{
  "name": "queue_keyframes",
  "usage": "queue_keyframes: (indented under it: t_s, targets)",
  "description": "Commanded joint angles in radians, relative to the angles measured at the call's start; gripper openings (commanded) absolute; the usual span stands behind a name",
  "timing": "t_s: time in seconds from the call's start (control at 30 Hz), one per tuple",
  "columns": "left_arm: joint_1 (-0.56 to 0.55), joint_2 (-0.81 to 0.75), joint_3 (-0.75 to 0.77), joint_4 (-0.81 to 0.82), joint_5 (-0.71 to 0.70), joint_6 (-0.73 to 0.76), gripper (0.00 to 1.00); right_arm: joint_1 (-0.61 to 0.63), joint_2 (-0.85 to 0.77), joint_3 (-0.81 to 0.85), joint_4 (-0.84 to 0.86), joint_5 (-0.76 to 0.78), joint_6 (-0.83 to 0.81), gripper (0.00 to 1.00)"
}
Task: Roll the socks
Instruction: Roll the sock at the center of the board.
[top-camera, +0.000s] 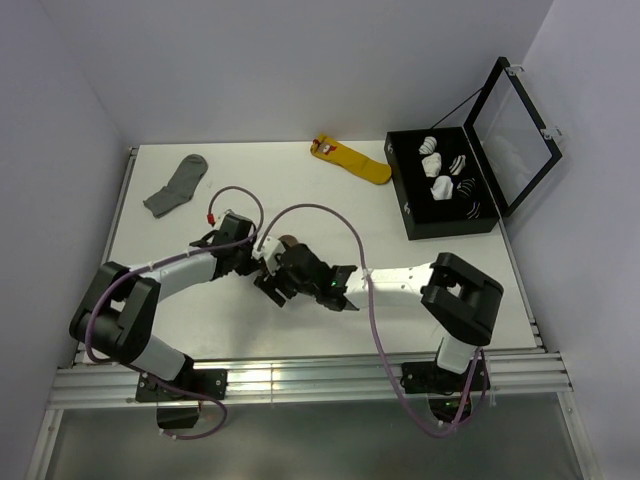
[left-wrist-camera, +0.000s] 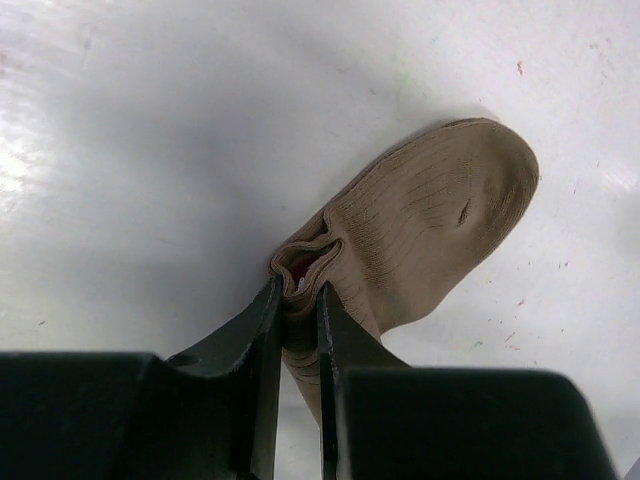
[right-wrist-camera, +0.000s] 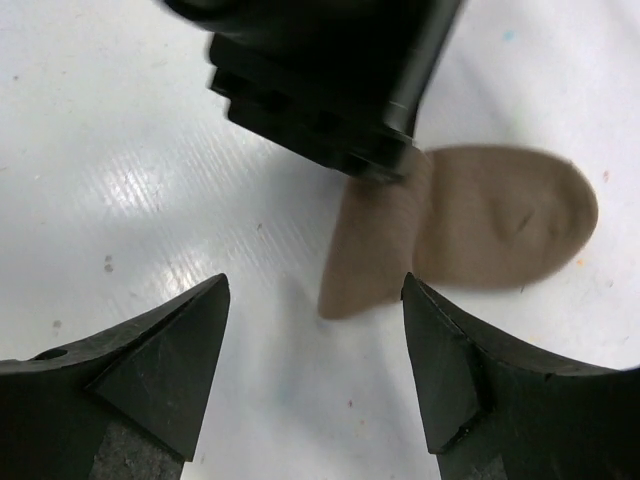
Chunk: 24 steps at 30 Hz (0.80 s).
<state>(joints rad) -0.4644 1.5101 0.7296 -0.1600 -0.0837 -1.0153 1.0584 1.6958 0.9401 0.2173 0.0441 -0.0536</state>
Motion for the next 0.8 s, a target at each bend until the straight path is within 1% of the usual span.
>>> queue_keyframes:
  t_s: [0.0,0.13,0.43,0.53,0.63,0.67,0.73,0.77]
  targets:
    - [0.007,0.061,0.013,-0.130,0.064,0.090,0.00,0.043,0.034,0.009,0.117,0.210,-0.101,0.77]
    - [0.010,0.084,0.028,-0.134,0.075,0.112,0.00,0.098,0.091,0.049,0.116,0.298,-0.164,0.77]
    - [0.012,0.094,0.047,-0.147,0.094,0.130,0.00,0.123,0.205,0.081,0.105,0.355,-0.201,0.72]
    - [0.013,0.098,0.051,-0.150,0.104,0.139,0.00,0.123,0.240,0.086,0.102,0.372,-0.207,0.69]
    - [0.013,0.098,0.054,-0.150,0.114,0.145,0.00,0.120,0.257,0.081,0.117,0.376,-0.209,0.62]
    - [0.013,0.099,0.057,-0.151,0.114,0.147,0.00,0.120,0.263,0.085,0.116,0.378,-0.209,0.55]
    - [0.013,0.102,0.060,-0.151,0.121,0.153,0.00,0.120,0.286,0.095,0.106,0.382,-0.215,0.46]
    - [0.013,0.102,0.062,-0.151,0.125,0.156,0.00,0.120,0.289,0.095,0.106,0.381,-0.215,0.34]
